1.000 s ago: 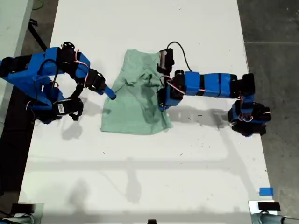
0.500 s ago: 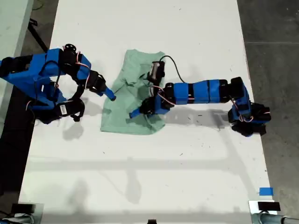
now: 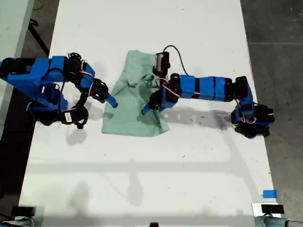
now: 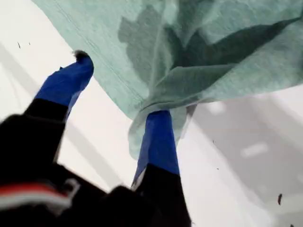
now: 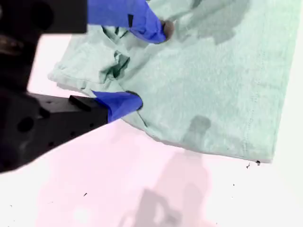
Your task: Fold t-shirt
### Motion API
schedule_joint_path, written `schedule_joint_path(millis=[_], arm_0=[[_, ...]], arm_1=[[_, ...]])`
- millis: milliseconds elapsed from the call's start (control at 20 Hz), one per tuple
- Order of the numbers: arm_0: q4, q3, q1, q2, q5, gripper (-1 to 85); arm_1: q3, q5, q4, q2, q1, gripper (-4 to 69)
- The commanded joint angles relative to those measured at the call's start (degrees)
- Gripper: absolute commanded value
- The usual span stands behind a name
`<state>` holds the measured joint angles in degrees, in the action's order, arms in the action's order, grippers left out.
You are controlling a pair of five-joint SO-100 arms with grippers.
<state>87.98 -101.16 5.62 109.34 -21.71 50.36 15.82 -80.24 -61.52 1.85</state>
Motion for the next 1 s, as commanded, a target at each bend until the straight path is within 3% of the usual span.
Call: schedule_joint_path(millis=[0,250,950], arm_0=[[-0.97,0.44,-1.23,1.76,0.97,24.0],[-0.44,0.44,-2.11,2.55,2.55,23.9],[-1.85,-3.69,-5.19,2.99,7.47,24.0]], arm_1=[[-4.57,2.29,-4.75,-10.72,1.76,27.9],[-2.99,5.54,-10.9,-17.75,3.78,27.1],[9.49,7.12,-11.51,-30.59,5.36,22.7]])
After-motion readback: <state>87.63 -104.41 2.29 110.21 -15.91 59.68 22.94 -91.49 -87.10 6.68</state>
